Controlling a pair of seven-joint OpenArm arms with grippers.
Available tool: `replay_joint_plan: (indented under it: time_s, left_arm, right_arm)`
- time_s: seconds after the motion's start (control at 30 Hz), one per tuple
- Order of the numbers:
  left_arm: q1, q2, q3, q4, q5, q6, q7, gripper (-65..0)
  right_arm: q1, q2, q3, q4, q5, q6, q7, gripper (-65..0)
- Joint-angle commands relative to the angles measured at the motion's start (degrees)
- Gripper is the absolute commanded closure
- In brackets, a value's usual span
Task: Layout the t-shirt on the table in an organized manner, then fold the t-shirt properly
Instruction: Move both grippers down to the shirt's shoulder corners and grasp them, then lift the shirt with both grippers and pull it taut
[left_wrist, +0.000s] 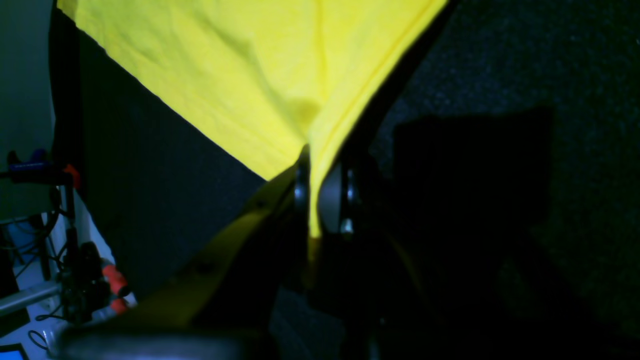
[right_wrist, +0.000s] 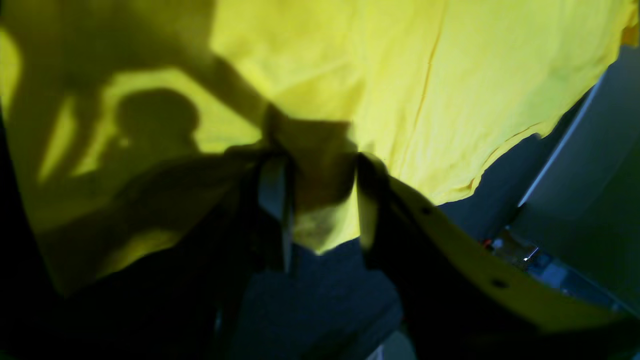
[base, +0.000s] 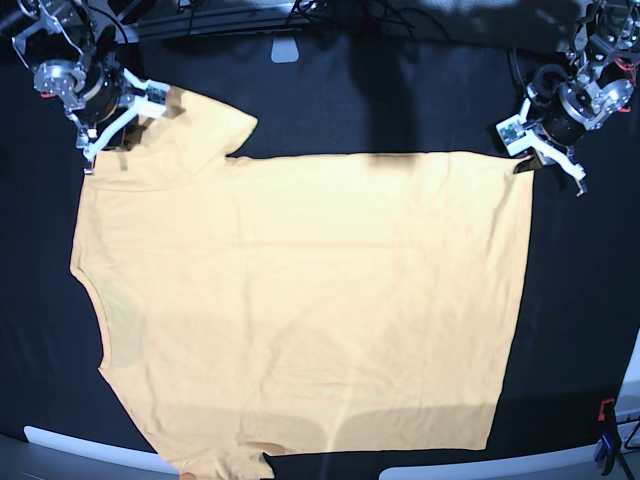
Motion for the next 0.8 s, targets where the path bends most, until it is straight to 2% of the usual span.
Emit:
replay_joint_plan:
  time_s: [0.0, 0.13, 0.2, 0.3, 0.43, 0.6, 0.77]
  left_arm:
    - [-0.1, -0.8, -0.3, 0.5, 0.0, -0.3, 0.2, 0.0]
    - [-0.1, -0.8, -0.3, 0.5, 0.0, -0.3, 0.2, 0.0]
    - [0.0, -0.8, -0.3, 0.5, 0.0, -0.3, 0.2, 0.0]
    - [0.4, -0.9, -0.3, 0.5, 0.0, -0.3, 0.2, 0.0]
    - [2.4, -1.8, -0.3, 1.5, -0.1, -0.3, -0.1, 0.0]
    - [7.8, -5.7, -0.3, 5.7, -3.8, -0.3, 0.0, 0.0]
    - [15.1, -8.7, -0.4, 10.0, -4.6, -0.3, 0.7, 0.0]
  right_arm:
    - [0.5, 0.8, 0.3, 0.6, 0.0, -0.4, 0.1, -14.5]
    - [0.7, 0.8, 0.3, 0.6, 0.0, -0.5, 0.0, 0.0]
    - [0.5, 0.8, 0.3, 0.7, -0.1, -1.2, -0.7, 0.0]
    - [-0.8, 1.0, 0.3, 2.1, 0.0, -1.8, -5.2, 0.0]
    - [-4.9, 3.8, 0.4, 4.9, 0.0, -1.8, -8.5, 0.0]
    - [-10.9, 6.1, 0.4, 8.4, 2.9, -5.5, -14.2, 0.0]
    - [-16.8, 6.2, 0.5, 9.8, 2.5, -5.7, -16.1, 0.0]
